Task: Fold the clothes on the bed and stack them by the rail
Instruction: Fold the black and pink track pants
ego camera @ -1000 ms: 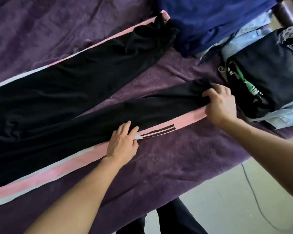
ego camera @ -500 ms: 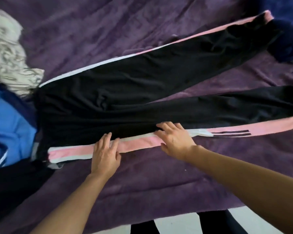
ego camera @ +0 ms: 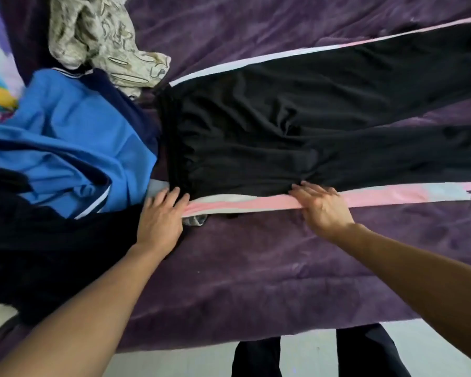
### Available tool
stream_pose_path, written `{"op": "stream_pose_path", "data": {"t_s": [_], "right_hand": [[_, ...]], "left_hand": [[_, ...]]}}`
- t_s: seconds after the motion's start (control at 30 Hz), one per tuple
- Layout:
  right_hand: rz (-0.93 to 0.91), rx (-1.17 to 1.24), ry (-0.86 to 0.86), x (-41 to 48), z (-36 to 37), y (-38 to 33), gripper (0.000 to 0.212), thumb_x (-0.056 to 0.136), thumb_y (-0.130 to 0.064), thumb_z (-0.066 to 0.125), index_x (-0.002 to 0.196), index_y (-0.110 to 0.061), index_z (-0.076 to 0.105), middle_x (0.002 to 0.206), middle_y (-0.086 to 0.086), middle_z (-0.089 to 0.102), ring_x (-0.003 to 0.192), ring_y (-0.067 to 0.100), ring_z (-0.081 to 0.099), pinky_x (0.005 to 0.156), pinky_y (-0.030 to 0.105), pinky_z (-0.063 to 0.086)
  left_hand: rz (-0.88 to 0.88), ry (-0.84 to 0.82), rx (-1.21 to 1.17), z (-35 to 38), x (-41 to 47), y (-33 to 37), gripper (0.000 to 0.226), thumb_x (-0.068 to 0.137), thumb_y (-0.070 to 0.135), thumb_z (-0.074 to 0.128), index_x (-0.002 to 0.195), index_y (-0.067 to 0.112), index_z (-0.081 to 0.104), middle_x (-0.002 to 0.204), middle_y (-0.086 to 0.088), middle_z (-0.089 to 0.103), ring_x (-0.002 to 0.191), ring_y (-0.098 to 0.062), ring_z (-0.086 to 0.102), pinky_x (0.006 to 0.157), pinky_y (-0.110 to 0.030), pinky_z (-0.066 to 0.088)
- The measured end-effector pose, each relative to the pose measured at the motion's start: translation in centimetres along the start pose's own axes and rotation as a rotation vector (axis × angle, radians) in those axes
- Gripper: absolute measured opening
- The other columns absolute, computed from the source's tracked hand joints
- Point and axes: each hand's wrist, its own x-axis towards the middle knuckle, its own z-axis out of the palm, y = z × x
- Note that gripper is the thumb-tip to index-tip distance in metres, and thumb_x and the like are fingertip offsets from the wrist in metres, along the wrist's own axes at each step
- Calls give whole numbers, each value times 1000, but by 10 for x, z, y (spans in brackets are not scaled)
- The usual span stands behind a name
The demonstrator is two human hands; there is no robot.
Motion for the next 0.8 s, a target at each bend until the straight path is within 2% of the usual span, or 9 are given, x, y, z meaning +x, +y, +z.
{"op": "stream_pose_path", "data": {"t_s": [0.2,0.23,0.3,0.33,0.4,0.53,0.63,0.7,0.8], "right_hand": [[-55,-20,-248,-85,6,-30,57,89,-21,52,144,-23,41,150,-3,41,138,14,37,106,28,36],[-81,-10,-246,-98,6,-34,55,86,-18,59,141,-21,47,145,0,47,133,15,45,102,28,41],[-129,-30,-165,-120,10,-40,52,66,-10,83,116,-15,70,119,4,68,105,18,67,77,29,57],[-120,-66,-123,-129,12,-39,51,53,-7,91,101,-14,75,105,4,73,91,18,72,64,30,59],[-40,-93,-75,-141,11,-32,49,42,-7,95,86,-16,77,90,3,75,76,20,73,56,30,58],[218,45,68,-128,-12,-6,12,83,-19,67,94,-15,71,80,11,72,71,36,68,61,38,51],[303,60,243,-81,-51,11,15,90,-22,61,99,-11,66,81,22,69,74,44,65,61,44,48],[287,27,309,-37,-82,16,19,93,-26,57,95,-9,63,85,26,67,78,47,63,62,44,46],[307,-6,364,34,-123,19,28,95,-39,50,93,-13,62,94,25,66,87,46,61,65,41,41]], "left_hand": [[150,5,-34,-3,-80,1,46,46,-2,85,90,6,75,88,-12,68,74,-33,64,60,-41,54],[158,-3,-38,-3,-92,2,47,43,-4,85,88,5,75,86,-12,67,73,-33,64,59,-40,54],[159,-8,-42,-1,-111,0,47,40,-7,84,85,5,75,84,-11,66,72,-32,64,57,-37,55],[157,-4,-50,-1,-118,-2,48,38,-8,83,84,5,75,83,-11,66,71,-32,63,56,-36,55],[156,18,-85,-3,-126,-5,47,38,-11,82,82,5,75,80,-9,66,69,-30,63,54,-34,55],[92,77,-231,-23,-115,-10,40,49,-10,80,84,9,72,74,-3,64,67,-27,59,56,-34,53],[-152,169,-513,-45,-80,-19,30,69,-2,73,96,10,66,87,-9,65,79,-32,61,72,-40,51],[-257,296,-691,-57,-49,-25,25,76,1,69,99,8,64,95,-10,69,90,-29,65,83,-33,47],[-391,384,-774,-71,6,-35,24,80,8,67,104,6,62,102,-14,69,99,-31,64,88,-37,46]]}}
